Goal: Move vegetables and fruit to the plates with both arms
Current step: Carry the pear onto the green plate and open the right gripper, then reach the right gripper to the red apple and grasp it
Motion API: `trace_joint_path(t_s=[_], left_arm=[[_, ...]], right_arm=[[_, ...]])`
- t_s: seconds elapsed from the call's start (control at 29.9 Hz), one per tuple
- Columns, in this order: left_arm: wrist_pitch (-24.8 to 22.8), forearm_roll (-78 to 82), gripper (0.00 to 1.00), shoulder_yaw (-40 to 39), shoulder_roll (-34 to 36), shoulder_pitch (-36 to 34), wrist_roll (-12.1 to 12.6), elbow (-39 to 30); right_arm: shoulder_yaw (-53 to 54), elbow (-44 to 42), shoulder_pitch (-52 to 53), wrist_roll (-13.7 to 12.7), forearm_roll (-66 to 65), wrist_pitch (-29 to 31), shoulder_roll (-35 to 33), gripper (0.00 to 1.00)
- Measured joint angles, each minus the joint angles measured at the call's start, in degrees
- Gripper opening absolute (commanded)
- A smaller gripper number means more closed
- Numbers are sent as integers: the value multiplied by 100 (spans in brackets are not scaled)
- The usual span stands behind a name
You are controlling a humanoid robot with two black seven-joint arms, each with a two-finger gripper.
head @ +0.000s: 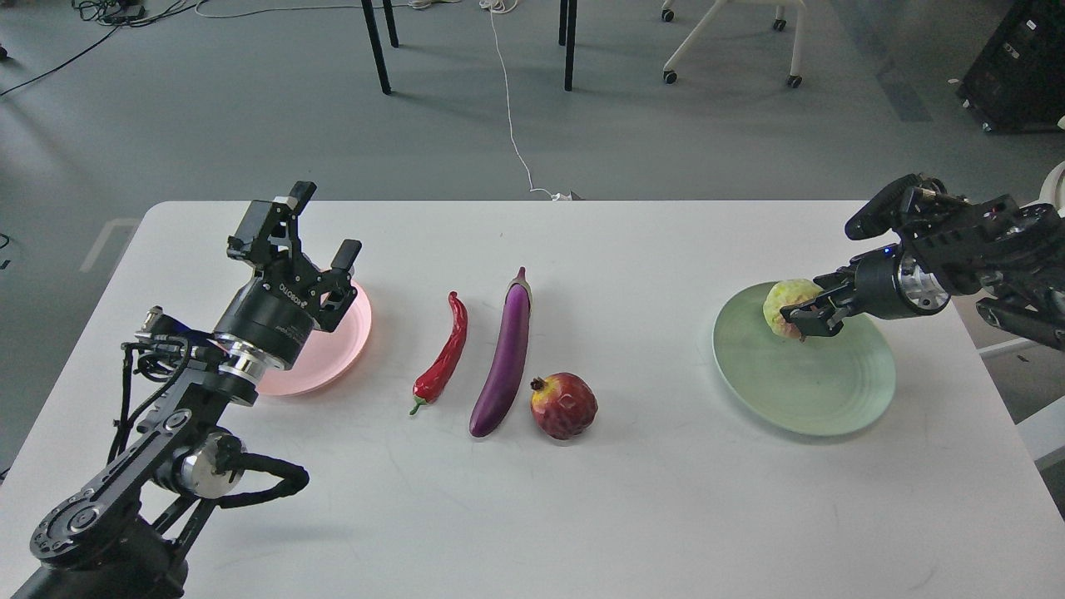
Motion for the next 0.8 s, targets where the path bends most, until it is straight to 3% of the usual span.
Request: trace_joint_path(t_s=[0.27,0.47,0.6,0.8], left_arm=[[-6,0,100,1,77,0,1,0],[-14,0,100,6,91,3,1,0],[-14,6,100,9,88,3,1,0],[-14,9,100,2,115,23,1,-29]], right_arm=[[129,446,240,0,22,-135,-170,97],[317,1934,1338,0,84,-142,-319,97],[338,2730,1678,-1,176,-131,-174,97],[337,2885,1510,-1,211,-137,331,97]])
